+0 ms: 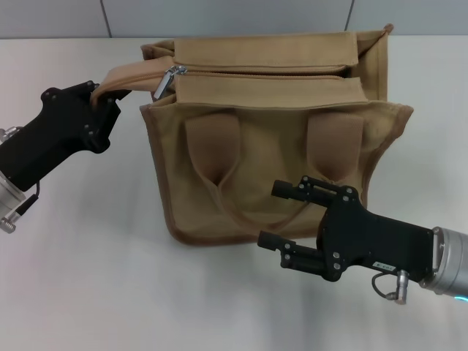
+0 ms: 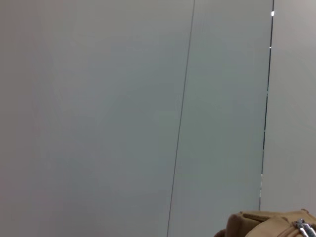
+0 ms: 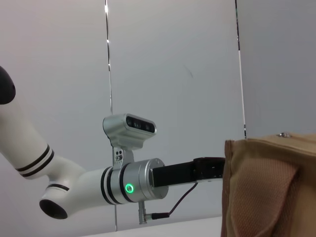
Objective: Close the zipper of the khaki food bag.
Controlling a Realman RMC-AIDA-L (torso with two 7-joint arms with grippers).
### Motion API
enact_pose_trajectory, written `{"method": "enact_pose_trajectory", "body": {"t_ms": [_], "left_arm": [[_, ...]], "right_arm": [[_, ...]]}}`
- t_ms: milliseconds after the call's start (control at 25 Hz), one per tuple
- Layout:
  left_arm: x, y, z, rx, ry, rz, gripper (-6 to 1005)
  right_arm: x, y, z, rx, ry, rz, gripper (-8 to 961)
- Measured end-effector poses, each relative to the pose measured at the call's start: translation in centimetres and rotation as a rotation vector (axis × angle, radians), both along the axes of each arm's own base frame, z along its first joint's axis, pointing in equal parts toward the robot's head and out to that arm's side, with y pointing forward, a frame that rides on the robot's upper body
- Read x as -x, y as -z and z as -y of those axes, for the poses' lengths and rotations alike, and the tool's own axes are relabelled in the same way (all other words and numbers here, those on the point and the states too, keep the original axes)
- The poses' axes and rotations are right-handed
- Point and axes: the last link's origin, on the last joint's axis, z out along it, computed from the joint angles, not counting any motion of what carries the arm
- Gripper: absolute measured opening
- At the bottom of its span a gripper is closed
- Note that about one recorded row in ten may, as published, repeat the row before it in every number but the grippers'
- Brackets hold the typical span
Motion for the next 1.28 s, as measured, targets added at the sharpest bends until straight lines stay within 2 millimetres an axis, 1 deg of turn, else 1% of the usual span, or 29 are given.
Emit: {"method": "enact_pose_trajectory", "body": {"t_ms": [360, 600, 800, 1000, 1280], "left_arm": [[0.07, -0.03, -0.01, 0.003, -0.007, 0.004, 99], [-0.08, -0.09, 0.25, 0.003, 0.008, 0.015, 362], [-0.16, -0.23, 0.45, -0.002, 0.022, 0.019, 468], [0.25, -0.66, 0.53, -0.030, 0.002, 0.027, 463], [0.84, -0.64, 0.87, -0.029, -0.019, 0.015, 469]], "right_arm": [[0.10, 0.09, 0.00, 0.003, 0.000, -0.002, 702], [0.12, 0.12, 0.02, 0.005, 0.001, -0.004, 702], [0.05, 0.19, 0.02, 0.005, 0.006, 0.000, 703], [0.03, 0.24, 0.00, 0.006, 0.008, 0.002, 703], [0.03, 0.25, -0.04, 0.005, 0.008, 0.004, 703]]}}
